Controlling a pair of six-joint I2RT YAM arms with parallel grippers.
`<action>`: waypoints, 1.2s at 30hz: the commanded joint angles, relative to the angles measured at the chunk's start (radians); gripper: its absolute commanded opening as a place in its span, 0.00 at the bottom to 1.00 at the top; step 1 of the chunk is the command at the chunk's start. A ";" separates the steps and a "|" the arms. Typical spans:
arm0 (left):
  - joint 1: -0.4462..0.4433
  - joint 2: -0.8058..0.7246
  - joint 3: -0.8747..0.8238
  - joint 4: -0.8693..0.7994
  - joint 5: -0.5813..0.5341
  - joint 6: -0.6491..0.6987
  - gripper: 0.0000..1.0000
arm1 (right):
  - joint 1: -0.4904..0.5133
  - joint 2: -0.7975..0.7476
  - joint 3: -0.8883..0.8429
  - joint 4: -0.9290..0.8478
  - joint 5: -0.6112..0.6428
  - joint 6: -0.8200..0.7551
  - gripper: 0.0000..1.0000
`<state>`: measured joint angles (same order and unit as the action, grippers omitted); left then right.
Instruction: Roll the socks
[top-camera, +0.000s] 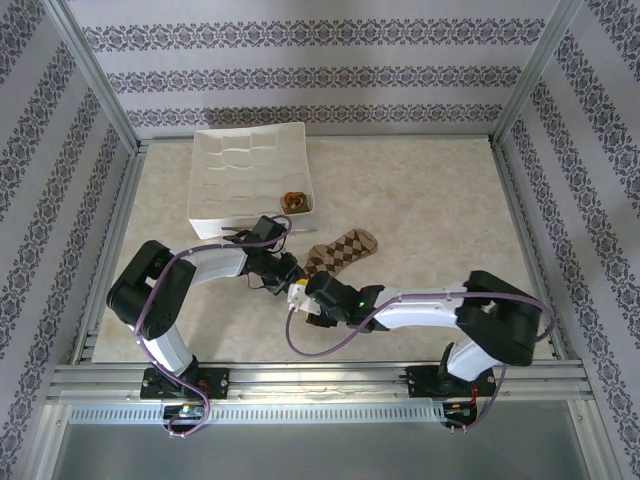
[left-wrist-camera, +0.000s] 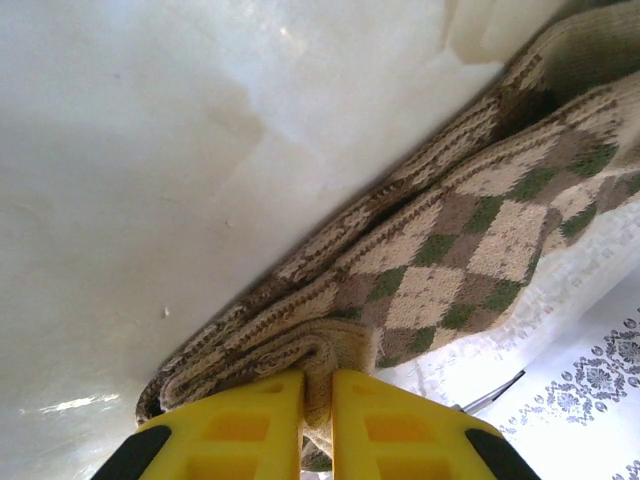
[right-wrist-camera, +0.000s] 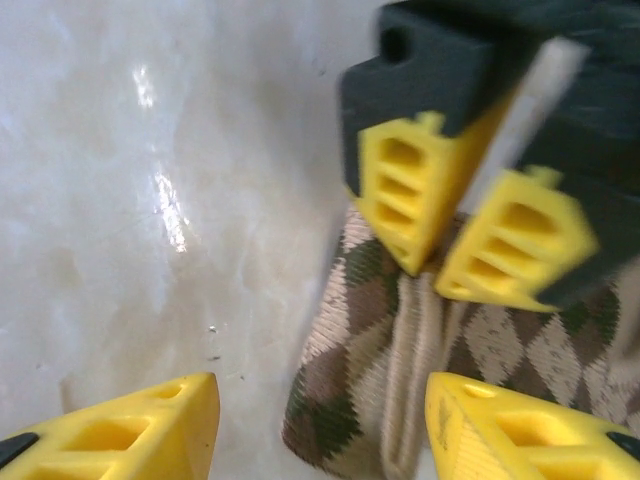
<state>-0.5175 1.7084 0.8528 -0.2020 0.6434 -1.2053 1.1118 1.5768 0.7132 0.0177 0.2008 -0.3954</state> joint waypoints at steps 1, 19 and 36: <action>-0.003 0.027 0.009 -0.091 -0.048 0.030 0.14 | 0.009 0.077 0.059 0.041 0.181 -0.091 0.55; 0.074 -0.204 -0.040 -0.205 -0.099 0.013 0.34 | -0.027 0.195 0.148 -0.034 -0.069 0.012 0.00; 0.159 -0.401 -0.187 -0.243 -0.095 -0.060 0.48 | -0.124 0.219 0.156 -0.084 -0.517 0.219 0.00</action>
<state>-0.3660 1.3243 0.6750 -0.4282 0.5205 -1.2392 0.9997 1.7626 0.8833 0.0227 -0.2058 -0.2298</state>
